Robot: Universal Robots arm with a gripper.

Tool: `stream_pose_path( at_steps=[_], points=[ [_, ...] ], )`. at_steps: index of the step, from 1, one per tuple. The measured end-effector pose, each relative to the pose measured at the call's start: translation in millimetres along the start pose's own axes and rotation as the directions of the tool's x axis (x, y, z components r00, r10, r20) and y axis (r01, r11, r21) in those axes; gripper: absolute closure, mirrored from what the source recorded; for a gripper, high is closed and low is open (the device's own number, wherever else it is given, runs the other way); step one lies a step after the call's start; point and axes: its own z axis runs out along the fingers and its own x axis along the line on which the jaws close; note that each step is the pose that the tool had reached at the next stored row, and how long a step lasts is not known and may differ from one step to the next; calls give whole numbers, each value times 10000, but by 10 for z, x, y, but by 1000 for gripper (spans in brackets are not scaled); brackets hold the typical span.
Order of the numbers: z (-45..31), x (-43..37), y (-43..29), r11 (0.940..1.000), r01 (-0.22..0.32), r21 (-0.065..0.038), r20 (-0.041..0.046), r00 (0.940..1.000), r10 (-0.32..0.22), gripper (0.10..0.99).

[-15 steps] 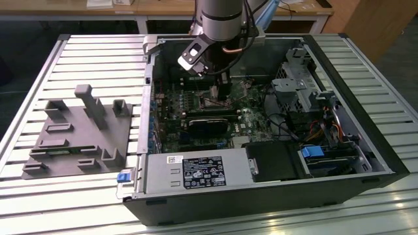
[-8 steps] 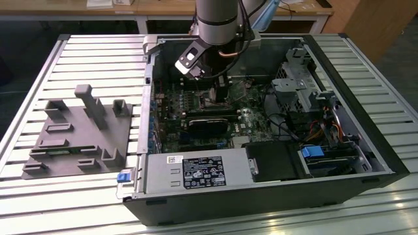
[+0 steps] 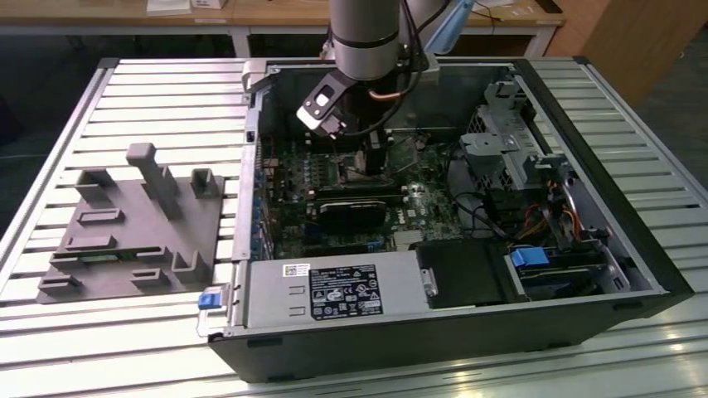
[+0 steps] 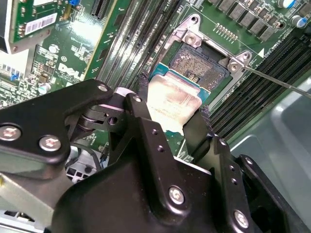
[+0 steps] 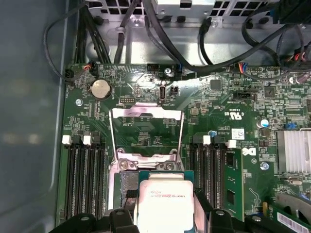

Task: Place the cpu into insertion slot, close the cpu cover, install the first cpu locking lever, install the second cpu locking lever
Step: 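Place the cpu into insertion slot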

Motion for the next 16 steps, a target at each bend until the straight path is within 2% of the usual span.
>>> stream_pose_path(
  at_steps=[16],
  points=[
    [119, 117, -79, 10000, 0, -1, -1, 10000, 0, 549]
  ],
)
